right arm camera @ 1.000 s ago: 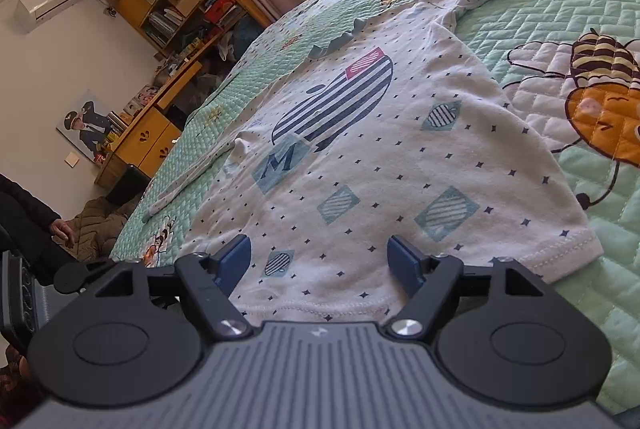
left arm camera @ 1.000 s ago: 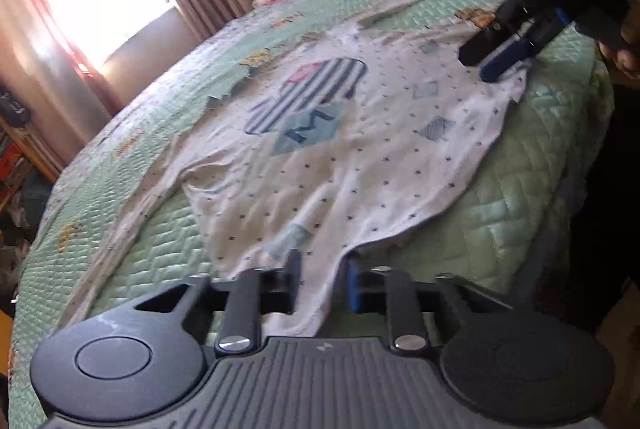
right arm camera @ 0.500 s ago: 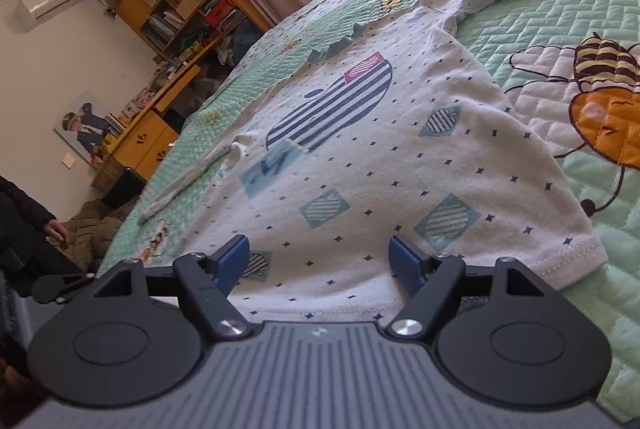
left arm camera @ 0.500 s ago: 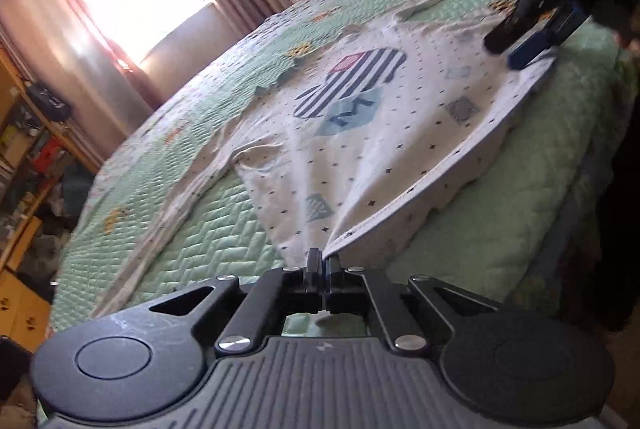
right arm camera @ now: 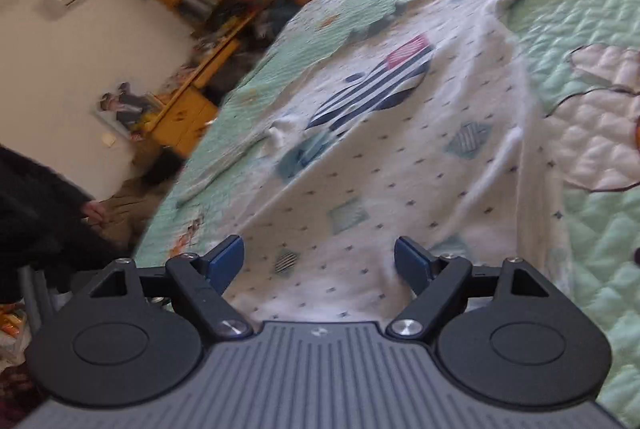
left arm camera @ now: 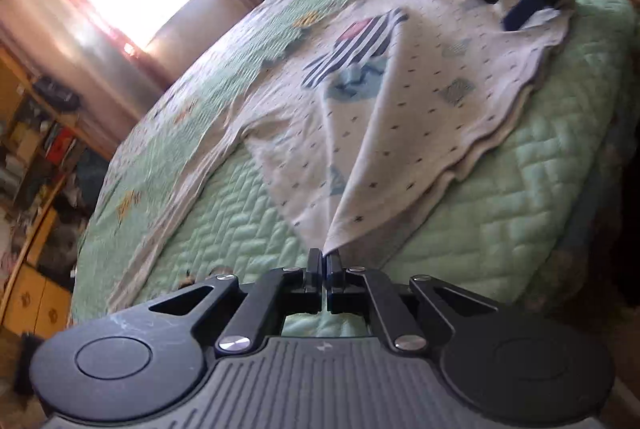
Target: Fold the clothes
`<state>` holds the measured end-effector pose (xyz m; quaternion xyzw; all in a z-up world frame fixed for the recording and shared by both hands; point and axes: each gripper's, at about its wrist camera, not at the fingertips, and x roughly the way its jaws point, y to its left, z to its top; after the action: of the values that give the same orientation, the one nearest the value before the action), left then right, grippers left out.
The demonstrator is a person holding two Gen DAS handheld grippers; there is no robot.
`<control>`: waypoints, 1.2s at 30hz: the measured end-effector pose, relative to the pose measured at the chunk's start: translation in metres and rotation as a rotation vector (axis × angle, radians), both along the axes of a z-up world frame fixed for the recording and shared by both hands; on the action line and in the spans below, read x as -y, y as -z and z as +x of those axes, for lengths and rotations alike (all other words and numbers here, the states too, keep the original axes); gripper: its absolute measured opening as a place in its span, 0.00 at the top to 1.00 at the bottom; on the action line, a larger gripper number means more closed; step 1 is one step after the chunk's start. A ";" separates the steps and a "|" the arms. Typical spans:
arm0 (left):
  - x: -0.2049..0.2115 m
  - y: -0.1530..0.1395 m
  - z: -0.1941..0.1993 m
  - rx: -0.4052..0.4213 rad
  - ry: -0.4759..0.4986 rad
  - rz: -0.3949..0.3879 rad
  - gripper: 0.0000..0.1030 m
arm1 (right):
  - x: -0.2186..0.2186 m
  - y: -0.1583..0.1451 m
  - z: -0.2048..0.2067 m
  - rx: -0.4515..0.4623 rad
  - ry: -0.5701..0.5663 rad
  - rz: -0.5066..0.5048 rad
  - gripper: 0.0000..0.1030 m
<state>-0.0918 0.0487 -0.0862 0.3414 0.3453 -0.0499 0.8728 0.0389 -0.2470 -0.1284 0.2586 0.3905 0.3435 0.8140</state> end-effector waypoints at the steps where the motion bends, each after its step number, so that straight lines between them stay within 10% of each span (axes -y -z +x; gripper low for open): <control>1: -0.005 -0.001 0.002 0.009 -0.032 0.006 0.98 | -0.001 0.003 0.002 -0.010 -0.002 -0.023 0.19; 8: -0.028 -0.011 0.010 0.017 -0.159 -0.015 0.96 | -0.001 0.002 -0.002 -0.049 -0.061 0.124 0.14; 11: -0.021 -0.018 0.003 0.033 -0.134 -0.037 0.88 | 0.045 -0.007 -0.015 0.023 0.105 0.257 0.14; 16: 0.031 -0.040 0.004 0.073 0.065 -0.142 0.66 | 0.124 -0.003 -0.043 0.029 0.374 0.263 0.14; 21: 0.113 -0.046 0.024 0.055 0.337 -0.160 0.53 | 0.145 0.022 -0.076 -0.046 0.390 0.379 0.14; 27: 0.163 -0.004 0.051 -0.091 0.497 0.018 0.42 | 0.138 0.051 -0.088 -0.132 0.383 0.553 0.14; 36: 0.066 -0.014 0.108 -0.471 0.136 -0.559 0.37 | 0.105 0.025 0.002 -0.047 0.173 0.505 0.14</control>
<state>0.0158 -0.0176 -0.0725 0.0910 0.4863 -0.2774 0.8236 0.0411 -0.3517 -0.1537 0.4940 0.2875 0.3529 0.7408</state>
